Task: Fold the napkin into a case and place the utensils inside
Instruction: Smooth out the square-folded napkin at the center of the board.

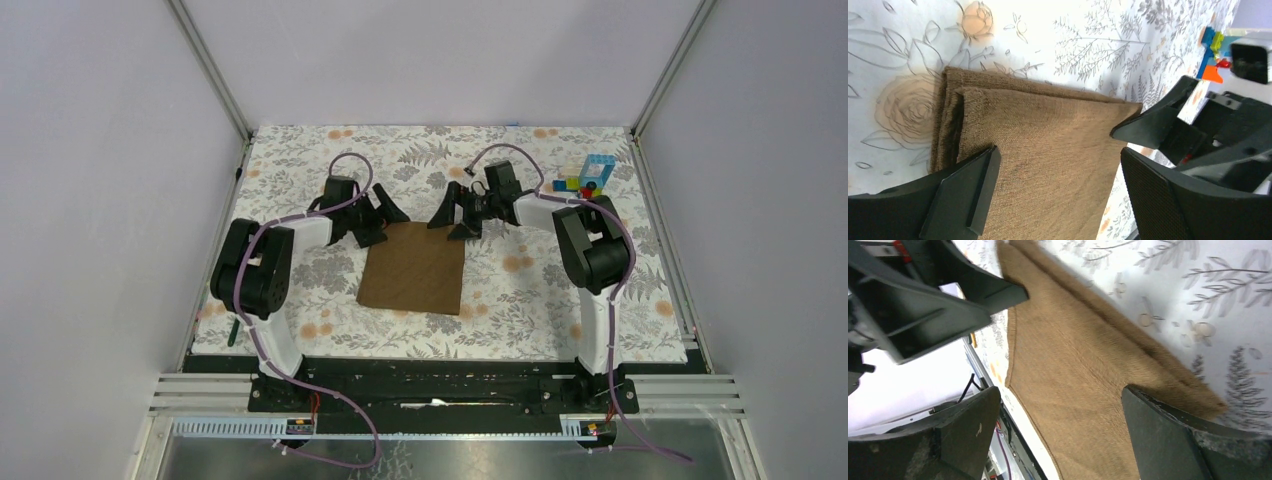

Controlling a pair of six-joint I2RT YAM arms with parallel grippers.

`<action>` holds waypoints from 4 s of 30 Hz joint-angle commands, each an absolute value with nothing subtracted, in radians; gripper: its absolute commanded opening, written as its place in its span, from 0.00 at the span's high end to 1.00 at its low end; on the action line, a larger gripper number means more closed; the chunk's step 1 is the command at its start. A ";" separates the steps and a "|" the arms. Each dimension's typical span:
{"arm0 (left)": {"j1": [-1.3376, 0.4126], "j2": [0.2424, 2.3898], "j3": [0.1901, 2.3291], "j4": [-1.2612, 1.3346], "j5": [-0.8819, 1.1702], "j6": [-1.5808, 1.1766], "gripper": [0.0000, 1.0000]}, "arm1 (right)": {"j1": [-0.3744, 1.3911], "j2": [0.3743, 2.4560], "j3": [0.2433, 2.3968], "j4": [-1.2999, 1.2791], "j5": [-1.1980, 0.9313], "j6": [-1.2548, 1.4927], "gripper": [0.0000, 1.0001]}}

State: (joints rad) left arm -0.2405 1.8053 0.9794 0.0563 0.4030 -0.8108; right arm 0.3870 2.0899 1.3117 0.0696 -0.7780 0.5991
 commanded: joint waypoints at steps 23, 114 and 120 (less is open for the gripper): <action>-0.187 1.969 1.101 0.201 0.481 -0.876 0.01 | 0.346 2.209 1.369 0.319 -0.885 0.788 0.00; -0.145 1.677 0.690 0.101 0.279 -0.749 0.01 | 0.550 1.732 0.749 0.087 -0.823 0.564 0.00; -0.146 1.684 0.688 0.105 0.286 -0.747 0.01 | 0.557 1.622 0.779 0.037 -0.827 0.584 0.00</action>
State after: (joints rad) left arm -0.1638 1.6527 0.7307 0.2039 0.3950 -0.8013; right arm 0.5488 1.6863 0.7689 0.1032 -0.8333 0.6037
